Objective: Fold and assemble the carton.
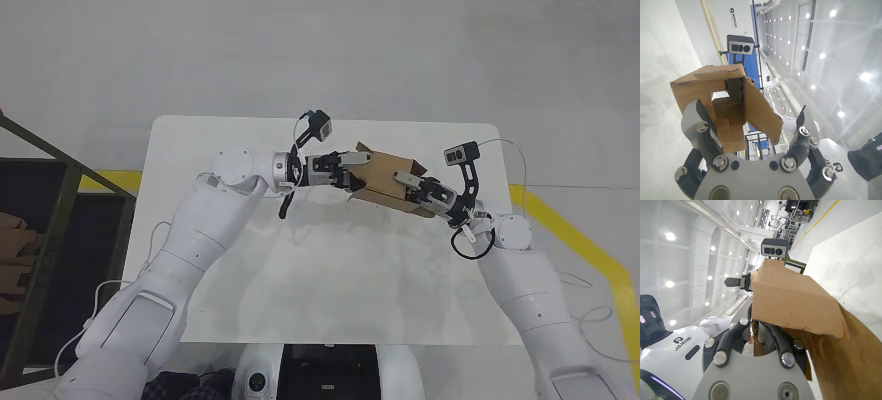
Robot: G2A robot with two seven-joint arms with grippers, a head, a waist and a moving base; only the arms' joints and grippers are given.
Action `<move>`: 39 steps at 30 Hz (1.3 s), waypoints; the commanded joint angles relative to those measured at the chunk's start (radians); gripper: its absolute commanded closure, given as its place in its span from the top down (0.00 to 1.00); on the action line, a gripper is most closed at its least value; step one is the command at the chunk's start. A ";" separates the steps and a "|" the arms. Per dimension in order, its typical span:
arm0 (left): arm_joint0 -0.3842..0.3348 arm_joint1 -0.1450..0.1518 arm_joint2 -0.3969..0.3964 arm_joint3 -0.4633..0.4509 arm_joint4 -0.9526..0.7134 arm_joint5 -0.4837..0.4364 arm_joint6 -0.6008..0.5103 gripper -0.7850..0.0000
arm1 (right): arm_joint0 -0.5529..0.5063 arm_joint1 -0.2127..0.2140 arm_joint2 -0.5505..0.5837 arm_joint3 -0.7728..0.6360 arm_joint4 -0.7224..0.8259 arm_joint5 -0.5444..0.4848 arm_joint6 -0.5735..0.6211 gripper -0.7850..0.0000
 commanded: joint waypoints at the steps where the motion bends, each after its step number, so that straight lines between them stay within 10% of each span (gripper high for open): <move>1: -0.003 -0.001 0.003 0.002 0.000 0.001 0.000 1.00 | 0.000 0.000 0.001 0.000 -0.001 0.001 0.000 0.00; 39: 0.011 -0.003 -0.014 -0.014 -0.028 -0.003 -0.018 1.00 | -0.005 -0.011 0.040 0.059 -0.068 -0.054 -0.171 0.00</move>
